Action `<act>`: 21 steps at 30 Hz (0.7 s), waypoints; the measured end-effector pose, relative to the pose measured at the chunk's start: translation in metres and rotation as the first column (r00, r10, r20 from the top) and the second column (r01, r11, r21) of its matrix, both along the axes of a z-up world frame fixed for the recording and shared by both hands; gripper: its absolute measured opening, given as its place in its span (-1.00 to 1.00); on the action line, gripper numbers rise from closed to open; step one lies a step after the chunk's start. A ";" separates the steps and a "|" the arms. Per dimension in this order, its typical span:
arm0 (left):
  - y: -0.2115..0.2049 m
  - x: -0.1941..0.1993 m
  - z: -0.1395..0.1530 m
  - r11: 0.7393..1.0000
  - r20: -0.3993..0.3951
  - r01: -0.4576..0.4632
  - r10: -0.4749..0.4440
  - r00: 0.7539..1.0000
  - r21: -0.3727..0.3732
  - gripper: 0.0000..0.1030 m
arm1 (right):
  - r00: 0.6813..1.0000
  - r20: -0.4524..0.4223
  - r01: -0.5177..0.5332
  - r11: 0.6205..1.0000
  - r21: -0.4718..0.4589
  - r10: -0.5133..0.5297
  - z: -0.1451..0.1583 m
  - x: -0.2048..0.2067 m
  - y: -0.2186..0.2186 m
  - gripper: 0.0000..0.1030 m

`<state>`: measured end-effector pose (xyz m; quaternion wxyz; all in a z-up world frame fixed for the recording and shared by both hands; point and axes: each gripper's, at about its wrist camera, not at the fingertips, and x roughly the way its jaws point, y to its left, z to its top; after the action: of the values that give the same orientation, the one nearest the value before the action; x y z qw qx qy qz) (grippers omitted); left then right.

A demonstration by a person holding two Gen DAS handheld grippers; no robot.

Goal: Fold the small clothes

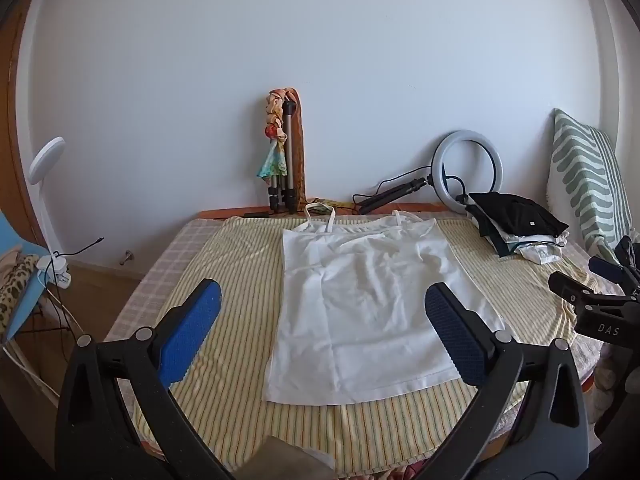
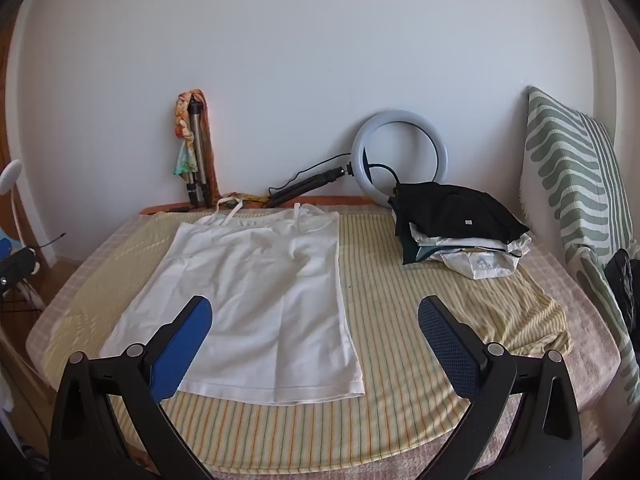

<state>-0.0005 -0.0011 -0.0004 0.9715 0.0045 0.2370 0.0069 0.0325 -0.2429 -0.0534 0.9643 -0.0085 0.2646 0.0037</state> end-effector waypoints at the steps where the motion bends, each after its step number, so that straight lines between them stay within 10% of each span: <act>1: -0.001 0.000 0.000 1.000 0.002 0.000 0.000 1.000 0.007 1.00 | 1.000 -0.003 0.000 1.000 -0.003 0.000 0.000 0.000 0.000 0.99; 21: 0.004 0.000 0.000 1.000 0.015 -0.015 0.015 1.000 -0.004 1.00 | 1.000 -0.007 -0.006 1.000 -0.023 0.006 -0.002 0.002 -0.001 0.99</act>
<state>-0.0003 0.0032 -0.0001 0.9732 0.0006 0.2296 0.0138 0.0344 -0.2438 -0.0549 0.9631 -0.0205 0.2682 0.0034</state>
